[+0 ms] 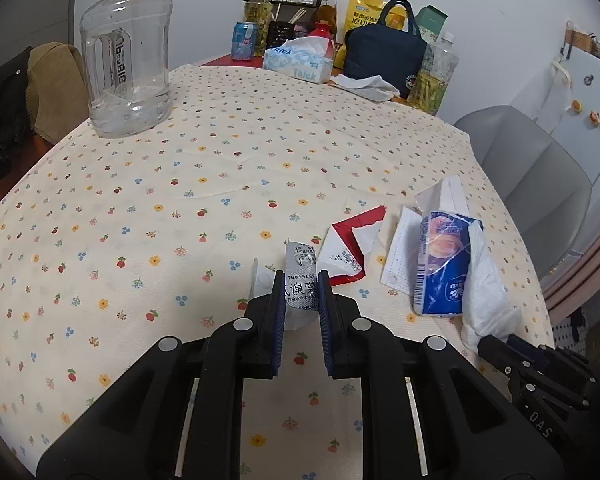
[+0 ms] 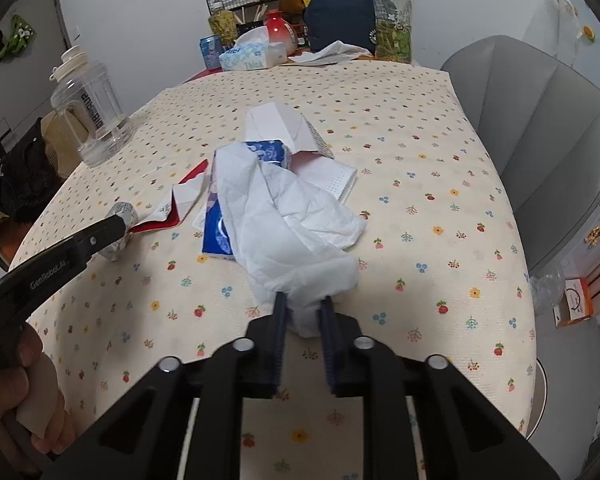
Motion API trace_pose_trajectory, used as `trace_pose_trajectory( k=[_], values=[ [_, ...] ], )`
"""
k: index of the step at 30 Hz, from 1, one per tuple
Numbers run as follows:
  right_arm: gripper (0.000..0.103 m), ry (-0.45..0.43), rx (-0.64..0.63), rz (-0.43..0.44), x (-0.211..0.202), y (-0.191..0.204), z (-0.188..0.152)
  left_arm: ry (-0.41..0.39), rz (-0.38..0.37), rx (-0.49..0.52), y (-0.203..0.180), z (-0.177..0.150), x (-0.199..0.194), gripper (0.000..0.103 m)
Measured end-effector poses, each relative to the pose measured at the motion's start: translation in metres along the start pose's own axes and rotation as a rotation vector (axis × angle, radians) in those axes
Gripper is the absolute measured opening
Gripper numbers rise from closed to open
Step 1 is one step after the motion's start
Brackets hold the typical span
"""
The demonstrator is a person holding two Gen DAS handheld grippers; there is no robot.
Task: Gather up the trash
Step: 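Carry the blister pack and tissue toward the beige bin with both grippers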
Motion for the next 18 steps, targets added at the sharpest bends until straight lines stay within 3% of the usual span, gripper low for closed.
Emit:
trace_pose_trajectory(
  k=[5,18],
  values=[
    [0.007,-0.036,-0.013,0.002,-0.020,0.002,-0.004,-0.019,-0.013,0.011,-0.006,0.001,-0.011,0.016],
    [0.006,-0.132,0.034,-0.010,-0.072,-0.025,-0.004,-0.068,-0.056,0.050,-0.035,0.002,-0.041,0.016]
  ],
)
Point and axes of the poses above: each gripper's, at about its wrist camera, not at the fingertips, and x roughly the way its jaws point, y to its left, z to its top, the point moved 1 cm from there along x, roughly the way its jaws point, and after that the axes turned 6 degrees about -z, right-handed, at the moved point
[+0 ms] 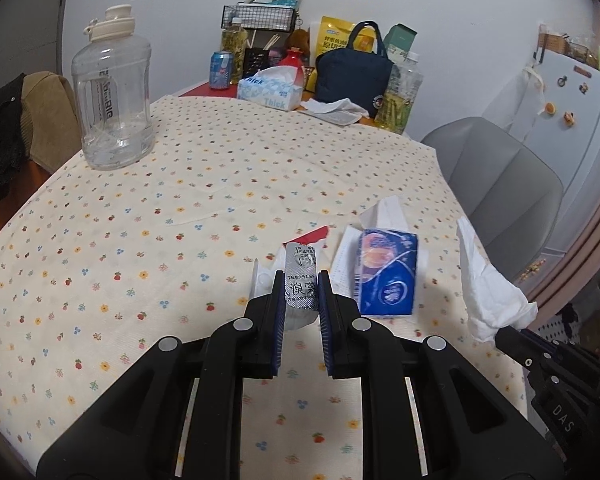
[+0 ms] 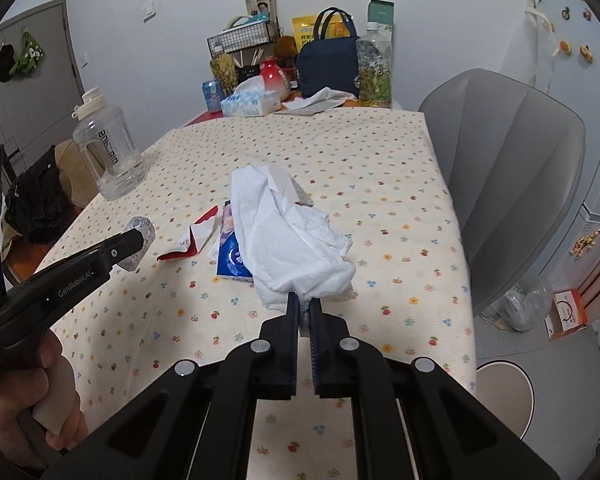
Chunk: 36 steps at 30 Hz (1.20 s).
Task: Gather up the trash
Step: 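Carry the blister pack and tissue toward the beige bin with both grippers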
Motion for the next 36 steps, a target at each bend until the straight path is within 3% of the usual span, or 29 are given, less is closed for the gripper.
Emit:
trace_pose_trajectory(
  k=[12,36],
  values=[
    [0.006,-0.043,0.072,-0.046,-0.031,-0.049,-0.005,-0.004,-0.070,0.074,-0.056,0.001,-0.002,0.016],
    [0.006,-0.051,0.260,-0.166,-0.049,-0.166,-0.032,0.068,-0.212,0.263,-0.192,-0.014,0.032,0.016]
  ],
)
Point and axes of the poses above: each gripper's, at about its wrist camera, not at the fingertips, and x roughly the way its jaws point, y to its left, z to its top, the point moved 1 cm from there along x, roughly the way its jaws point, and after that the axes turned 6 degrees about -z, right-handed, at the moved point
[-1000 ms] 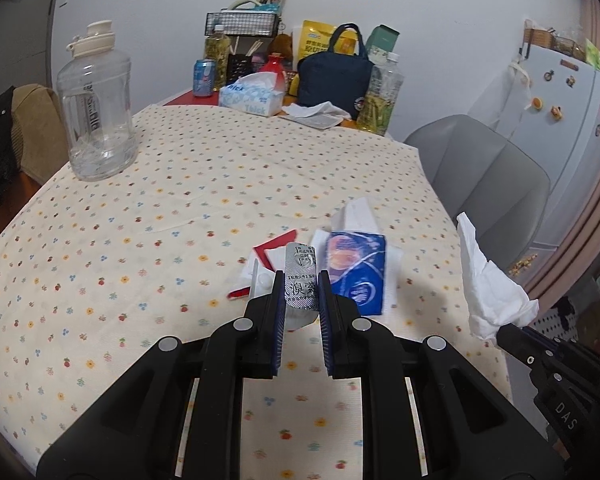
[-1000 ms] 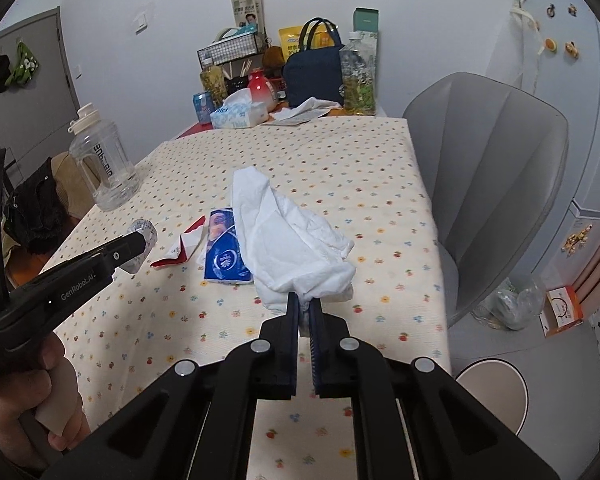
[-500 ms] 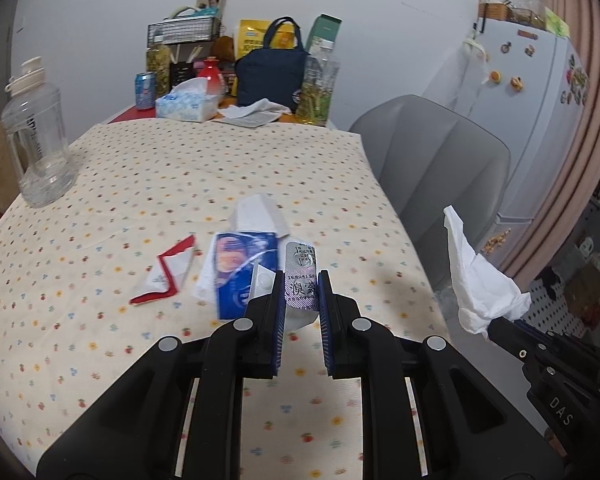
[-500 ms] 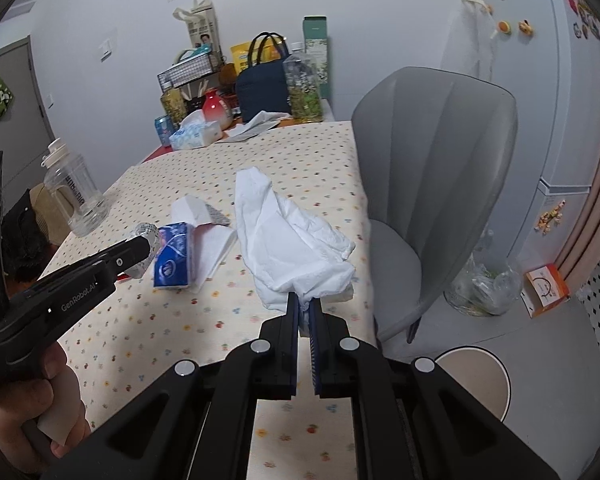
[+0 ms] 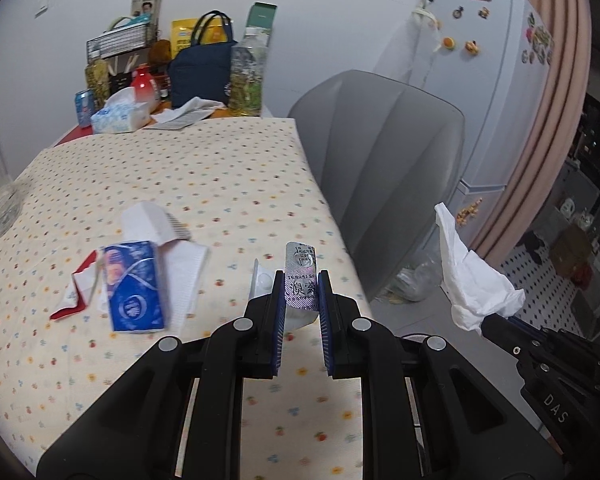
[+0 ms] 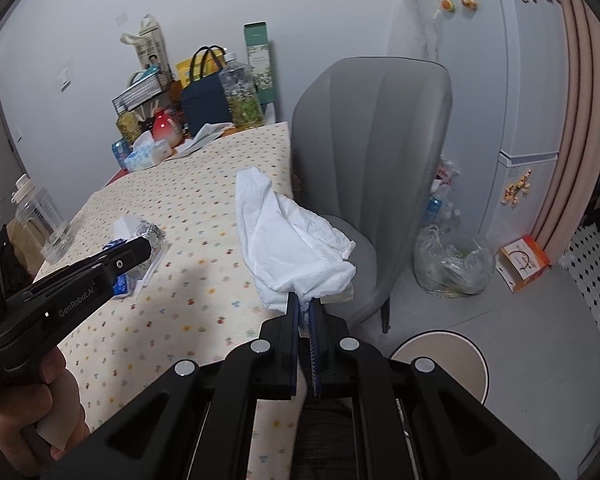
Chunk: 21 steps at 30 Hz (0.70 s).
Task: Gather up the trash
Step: 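Carry the blister pack and tissue toward the beige bin with both grippers, then open both grippers over the bin to drop the tissue and blister pack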
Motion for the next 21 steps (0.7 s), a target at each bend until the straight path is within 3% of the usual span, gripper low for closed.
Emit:
trace_pose_trajectory(
  k=[21],
  values=[
    [0.006,0.070,0.178,-0.077,0.035,-0.103,-0.018,0.123,-0.076,0.142,-0.095,-0.005,0.072,0.016]
  ],
)
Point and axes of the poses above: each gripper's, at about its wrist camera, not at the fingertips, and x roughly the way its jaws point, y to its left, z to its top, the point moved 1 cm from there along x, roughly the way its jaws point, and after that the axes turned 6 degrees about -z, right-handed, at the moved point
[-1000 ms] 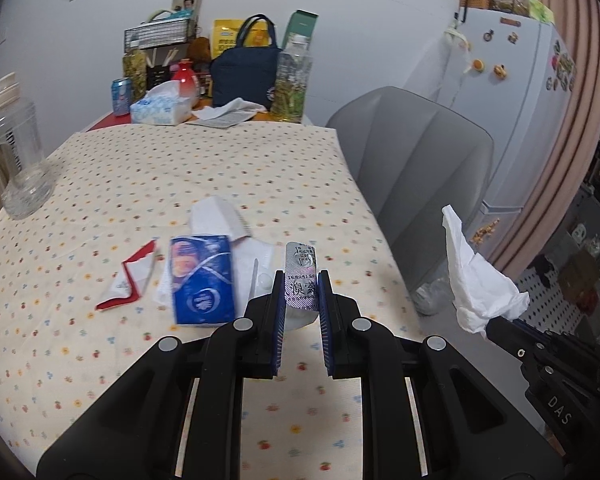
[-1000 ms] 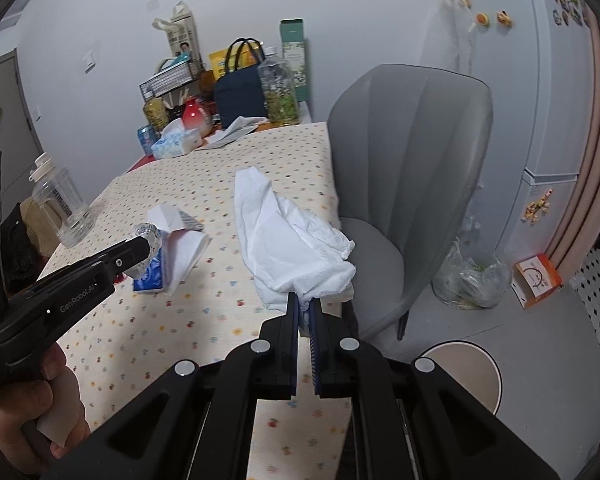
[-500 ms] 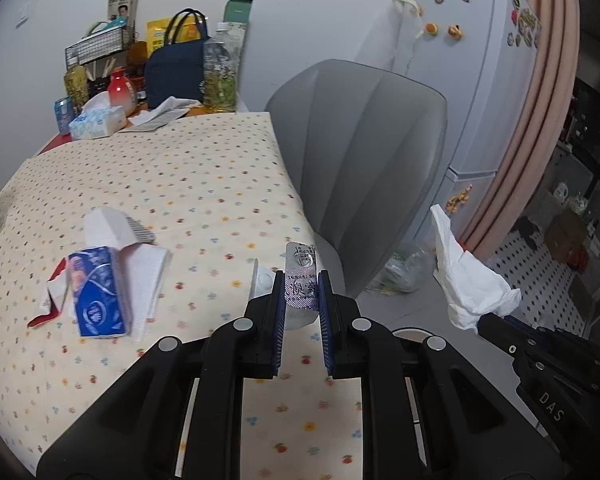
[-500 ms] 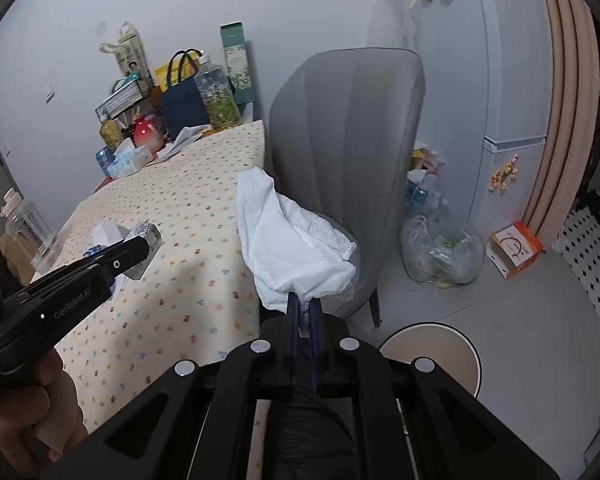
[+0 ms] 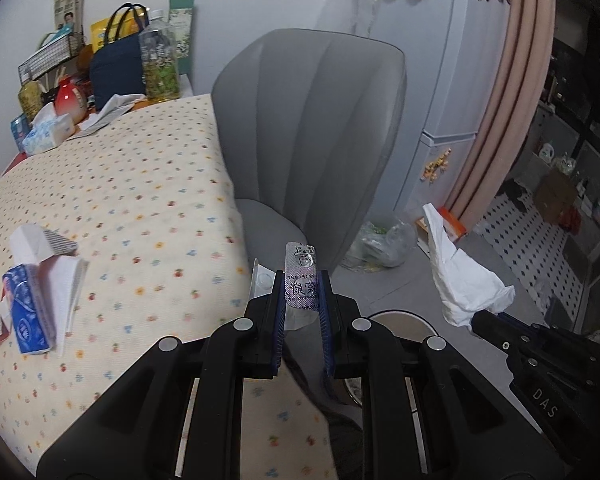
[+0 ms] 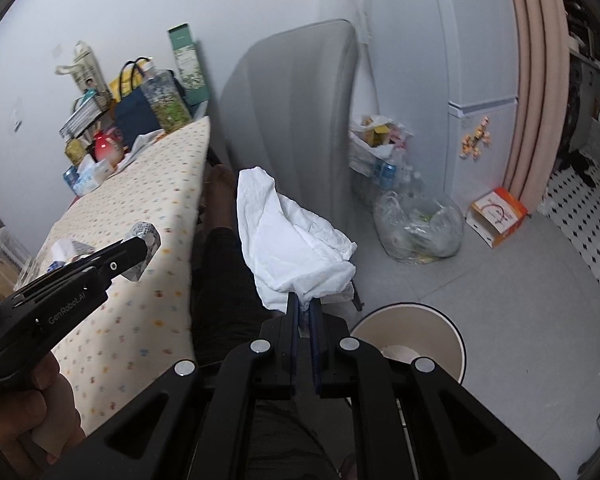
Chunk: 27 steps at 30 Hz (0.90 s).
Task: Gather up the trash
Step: 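Open both grippers over the bin to drop the tissue and blister pack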
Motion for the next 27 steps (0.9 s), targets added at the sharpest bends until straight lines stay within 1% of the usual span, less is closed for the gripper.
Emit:
trace_pose_trajectory(
  k=[8,11,15,16,17,18,19,20,27],
  values=[
    [0.007,0.028,0.063,-0.033,0.020,-0.037,0.001,0.054,-0.029,0.047,-0.029,0.004,0.035,0.016],
    [0.007,0.051,0.088,-0.043,0.032,-0.051,-0.001,0.074,-0.034,0.062,-0.038,0.005,0.047,0.016],
    [0.010,0.088,0.131,-0.060,0.049,-0.071,-0.004,0.100,-0.037,0.077,-0.049,0.005,0.062,0.016],
    [0.014,0.097,0.138,-0.063,0.052,-0.075,-0.005,0.107,-0.038,0.081,-0.052,0.005,0.065,0.016],
    [0.028,0.102,0.147,-0.067,0.055,-0.079,-0.006,0.113,-0.039,0.087,-0.055,0.005,0.069,0.016],
    [0.036,0.101,0.154,-0.072,0.056,-0.083,-0.007,0.119,-0.041,0.092,-0.060,0.004,0.071,0.016],
    [0.047,0.097,0.164,-0.086,0.056,-0.088,-0.008,0.123,-0.042,0.097,-0.063,0.004,0.074,0.016],
    [0.048,0.091,0.171,-0.095,0.056,-0.092,-0.009,0.128,-0.044,0.102,-0.066,0.004,0.076,0.016],
    [0.049,0.087,0.230,-0.121,0.053,-0.123,-0.012,0.159,-0.072,0.143,-0.091,0.002,0.091,0.016]
  ],
)
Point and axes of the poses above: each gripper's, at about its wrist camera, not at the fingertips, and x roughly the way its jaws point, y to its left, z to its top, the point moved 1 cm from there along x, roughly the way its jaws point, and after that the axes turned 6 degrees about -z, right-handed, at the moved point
